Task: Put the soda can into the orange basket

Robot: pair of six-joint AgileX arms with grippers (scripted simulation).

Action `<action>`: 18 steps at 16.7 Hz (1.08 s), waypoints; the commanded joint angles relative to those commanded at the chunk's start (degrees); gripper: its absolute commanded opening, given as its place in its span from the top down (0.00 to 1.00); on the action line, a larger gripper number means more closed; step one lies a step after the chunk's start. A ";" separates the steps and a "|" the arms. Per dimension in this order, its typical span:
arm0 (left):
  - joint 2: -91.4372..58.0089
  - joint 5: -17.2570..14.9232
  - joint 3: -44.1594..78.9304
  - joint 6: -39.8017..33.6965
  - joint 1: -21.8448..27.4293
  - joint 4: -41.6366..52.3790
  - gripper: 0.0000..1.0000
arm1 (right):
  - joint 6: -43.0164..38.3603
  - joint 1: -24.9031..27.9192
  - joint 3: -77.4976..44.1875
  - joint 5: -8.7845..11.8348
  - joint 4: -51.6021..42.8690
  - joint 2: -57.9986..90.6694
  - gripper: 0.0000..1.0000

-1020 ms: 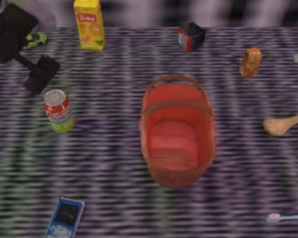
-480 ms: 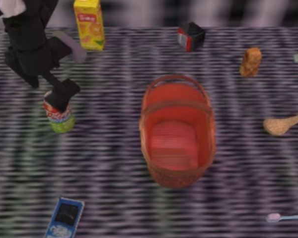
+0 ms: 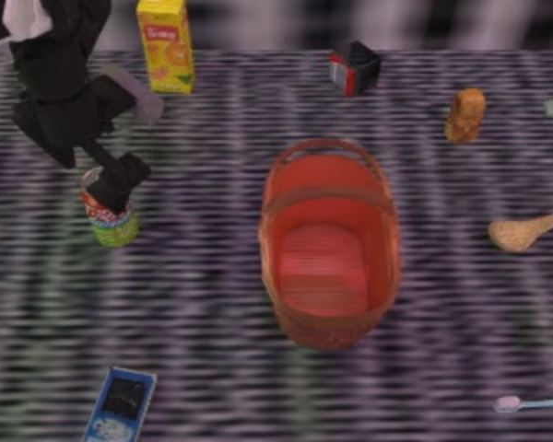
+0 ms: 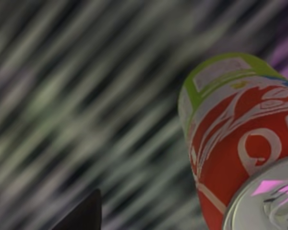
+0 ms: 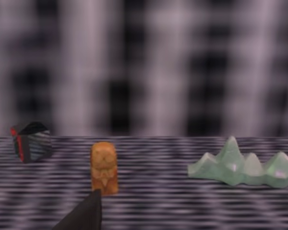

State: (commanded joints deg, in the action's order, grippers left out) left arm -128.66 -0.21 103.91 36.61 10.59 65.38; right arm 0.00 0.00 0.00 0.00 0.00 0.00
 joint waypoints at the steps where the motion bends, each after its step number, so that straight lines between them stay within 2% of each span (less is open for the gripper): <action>1: -0.44 0.00 -1.04 -0.01 0.01 -1.51 0.00 | 0.00 0.00 0.00 0.00 0.00 0.00 0.00; 5: -2.16 -0.02 -4.92 -0.04 0.04 -7.14 0.00 | 0.00 0.00 0.00 0.00 0.00 0.00 0.00; 9: -2.26 -0.02 -5.12 -0.04 0.04 -7.40 0.00 | 0.00 0.00 0.00 0.00 0.00 0.00 0.00; 18: -2.26 -0.02 -5.12 -0.04 0.04 -7.40 0.68 | 0.00 0.00 0.00 0.00 0.00 0.00 0.00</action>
State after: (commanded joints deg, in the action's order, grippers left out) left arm -130.92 -0.24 98.79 36.57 10.64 57.98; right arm 0.00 0.00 0.00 0.00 0.00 0.00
